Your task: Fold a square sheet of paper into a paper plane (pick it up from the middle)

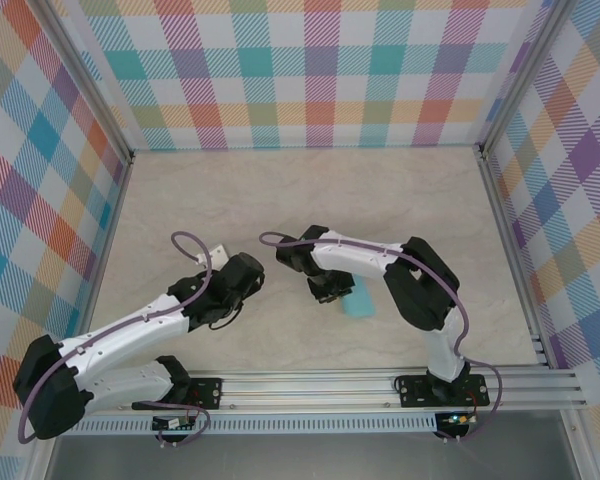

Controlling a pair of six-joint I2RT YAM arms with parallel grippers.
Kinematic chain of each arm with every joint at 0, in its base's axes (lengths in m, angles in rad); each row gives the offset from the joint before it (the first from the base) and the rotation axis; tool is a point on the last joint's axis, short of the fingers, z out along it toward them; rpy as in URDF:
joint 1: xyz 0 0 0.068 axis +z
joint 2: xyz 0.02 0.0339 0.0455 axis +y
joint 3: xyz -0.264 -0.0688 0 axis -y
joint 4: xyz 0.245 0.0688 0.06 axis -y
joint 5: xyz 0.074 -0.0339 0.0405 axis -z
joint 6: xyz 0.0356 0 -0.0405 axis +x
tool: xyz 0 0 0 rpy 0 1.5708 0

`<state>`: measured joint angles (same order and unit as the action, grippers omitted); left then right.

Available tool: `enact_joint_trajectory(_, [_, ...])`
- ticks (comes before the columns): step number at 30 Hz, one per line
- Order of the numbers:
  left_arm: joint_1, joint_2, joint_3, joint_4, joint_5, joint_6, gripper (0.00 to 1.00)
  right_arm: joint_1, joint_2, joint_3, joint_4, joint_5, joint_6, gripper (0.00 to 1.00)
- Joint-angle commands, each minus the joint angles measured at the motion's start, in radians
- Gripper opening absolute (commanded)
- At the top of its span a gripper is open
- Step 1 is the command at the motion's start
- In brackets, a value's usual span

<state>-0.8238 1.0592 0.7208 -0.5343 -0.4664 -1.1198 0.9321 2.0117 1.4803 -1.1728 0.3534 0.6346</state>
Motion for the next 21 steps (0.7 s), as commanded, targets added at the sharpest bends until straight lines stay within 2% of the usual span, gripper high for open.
enact_joint_trajectory(1, [0.014,-0.044,-0.022,-0.064,-0.057,-0.029,0.16,0.005,-0.029,0.002,0.088,-0.162,0.002,0.3])
enact_joint_trajectory(3, [0.015,-0.058,-0.029,-0.063,-0.054,-0.028,0.16,0.005,-0.095,-0.047,0.16,-0.214,-0.012,0.42])
enact_joint_trajectory(6, [0.017,-0.055,-0.038,-0.029,-0.031,-0.01,0.17,-0.007,-0.227,-0.139,0.271,-0.288,-0.041,0.52])
enact_joint_trajectory(9, [0.02,-0.029,-0.038,0.036,0.02,0.032,0.16,-0.053,-0.367,-0.248,0.376,-0.384,-0.07,0.57])
enact_joint_trajectory(11, [0.02,0.011,-0.026,0.09,0.069,0.069,0.16,-0.129,-0.467,-0.35,0.441,-0.443,-0.076,0.53])
enact_joint_trajectory(13, [0.021,0.061,-0.007,0.151,0.122,0.111,0.17,-0.225,-0.549,-0.448,0.509,-0.524,-0.081,0.41])
enact_joint_trajectory(16, [0.021,0.173,0.054,0.245,0.228,0.17,0.17,-0.355,-0.633,-0.582,0.618,-0.694,-0.104,0.29])
enact_joint_trajectory(21, [0.02,0.407,0.199,0.384,0.412,0.229,0.17,-0.406,-0.623,-0.662,0.723,-0.83,-0.117,0.22])
